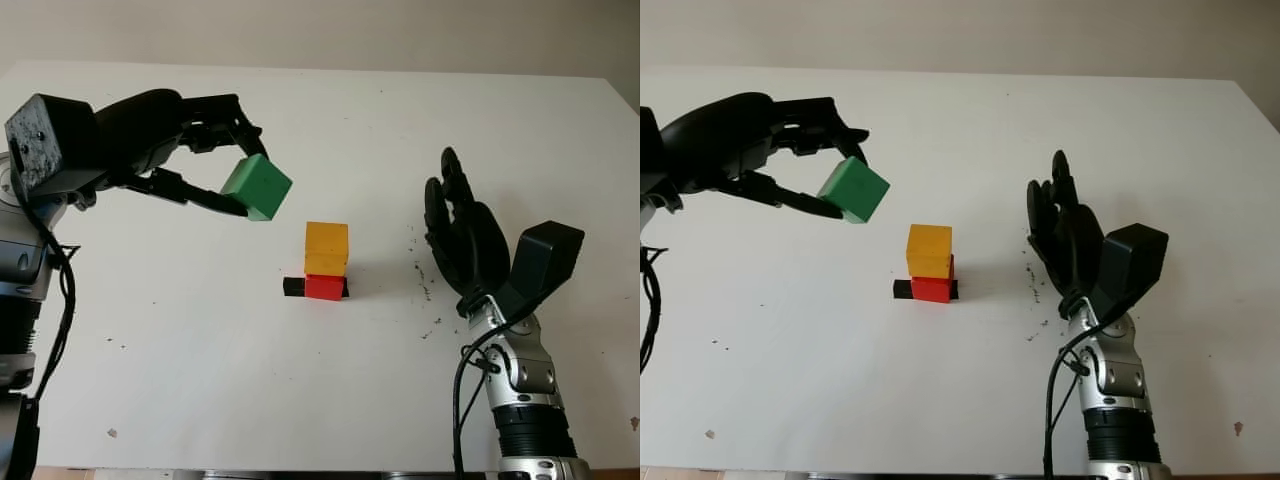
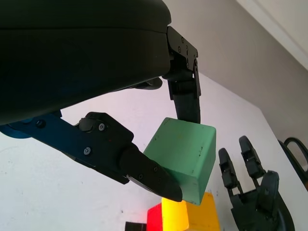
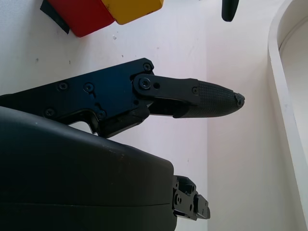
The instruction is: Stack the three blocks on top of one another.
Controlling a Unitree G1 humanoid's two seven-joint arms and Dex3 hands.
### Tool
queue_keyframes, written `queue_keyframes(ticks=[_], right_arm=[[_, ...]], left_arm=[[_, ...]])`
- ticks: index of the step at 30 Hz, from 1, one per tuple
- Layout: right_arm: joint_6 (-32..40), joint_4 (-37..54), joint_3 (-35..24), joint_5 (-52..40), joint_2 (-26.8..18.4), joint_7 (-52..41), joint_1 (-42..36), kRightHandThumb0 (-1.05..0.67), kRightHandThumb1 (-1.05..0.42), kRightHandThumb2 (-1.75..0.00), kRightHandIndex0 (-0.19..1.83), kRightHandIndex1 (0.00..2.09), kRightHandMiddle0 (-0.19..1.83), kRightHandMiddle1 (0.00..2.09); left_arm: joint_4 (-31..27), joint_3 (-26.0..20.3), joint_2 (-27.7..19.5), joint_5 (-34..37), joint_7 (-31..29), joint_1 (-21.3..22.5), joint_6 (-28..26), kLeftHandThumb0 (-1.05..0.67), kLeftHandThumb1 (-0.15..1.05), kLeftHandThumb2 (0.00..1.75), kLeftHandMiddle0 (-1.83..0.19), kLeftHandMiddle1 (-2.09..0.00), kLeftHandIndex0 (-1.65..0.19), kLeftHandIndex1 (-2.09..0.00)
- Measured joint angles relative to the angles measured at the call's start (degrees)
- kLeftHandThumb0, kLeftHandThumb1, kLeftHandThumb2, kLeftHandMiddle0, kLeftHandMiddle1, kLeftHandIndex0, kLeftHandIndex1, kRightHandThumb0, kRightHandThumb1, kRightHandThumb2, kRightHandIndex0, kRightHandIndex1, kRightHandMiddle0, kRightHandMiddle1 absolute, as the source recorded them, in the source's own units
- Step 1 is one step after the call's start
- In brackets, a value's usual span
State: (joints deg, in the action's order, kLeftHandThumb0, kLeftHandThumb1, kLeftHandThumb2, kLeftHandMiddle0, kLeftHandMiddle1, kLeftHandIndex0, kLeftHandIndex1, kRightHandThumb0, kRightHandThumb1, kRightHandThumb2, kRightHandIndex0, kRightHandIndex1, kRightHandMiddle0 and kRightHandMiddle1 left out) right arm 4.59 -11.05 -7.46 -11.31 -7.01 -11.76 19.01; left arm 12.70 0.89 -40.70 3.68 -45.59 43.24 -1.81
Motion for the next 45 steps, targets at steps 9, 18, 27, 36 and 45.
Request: queue_keyframes(ticks=[9, 18, 27, 36, 45], right_arm=[[0.0, 0.1, 0.7, 0.7, 0.0, 0.4, -0.1, -0.70, -1.05, -0.48, -0.19, 0.00, -0.19, 0.00], [-0.3, 0.1, 0.8, 0.7, 0.4, 1.0, -0.8, -0.69, -1.05, -0.49, -0.19, 0.00, -0.19, 0.01], [-1.8, 0.2, 1.1, 1.1, 1.2, 1.0, -1.6, -0.71, -1.05, -0.49, -0.19, 0.00, -0.19, 0.01], [-0.4, 1.6, 1.2, 1.1, 1.6, 2.1, -2.3, -0.70, -1.05, -0.48, -0.19, 0.00, -0.19, 0.01], [0.8, 2.4, 1.2, 0.8, 2.0, 2.5, -3.1, -0.70, -1.05, -0.47, -0.19, 0.00, -0.19, 0.03]], left_arm=[[-0.6, 6.2, 0.2, -5.3, -6.1, 11.2, -1.3, -0.37, 0.96, 0.05, -0.26, -0.09, -0.42, -1.48], [0.2, 10.3, 1.8, -8.8, -9.5, 15.6, 0.8, -0.37, 0.95, 0.06, -0.29, -0.09, -0.43, -1.44], [1.2, 13.3, 3.7, -13.1, -11.7, 20.1, 6.9, -0.36, 0.97, 0.05, -0.28, -0.07, -0.39, -1.48], [1.9, 14.3, 5.0, -14.0, -12.2, 20.6, 15.7, -0.36, 0.96, 0.05, -0.27, -0.06, -0.36, -1.48], [4.2, 14.4, 5.7, -15.7, -11.1, 20.7, 22.5, -0.38, 0.95, 0.05, -0.28, -0.07, -0.39, -1.45]])
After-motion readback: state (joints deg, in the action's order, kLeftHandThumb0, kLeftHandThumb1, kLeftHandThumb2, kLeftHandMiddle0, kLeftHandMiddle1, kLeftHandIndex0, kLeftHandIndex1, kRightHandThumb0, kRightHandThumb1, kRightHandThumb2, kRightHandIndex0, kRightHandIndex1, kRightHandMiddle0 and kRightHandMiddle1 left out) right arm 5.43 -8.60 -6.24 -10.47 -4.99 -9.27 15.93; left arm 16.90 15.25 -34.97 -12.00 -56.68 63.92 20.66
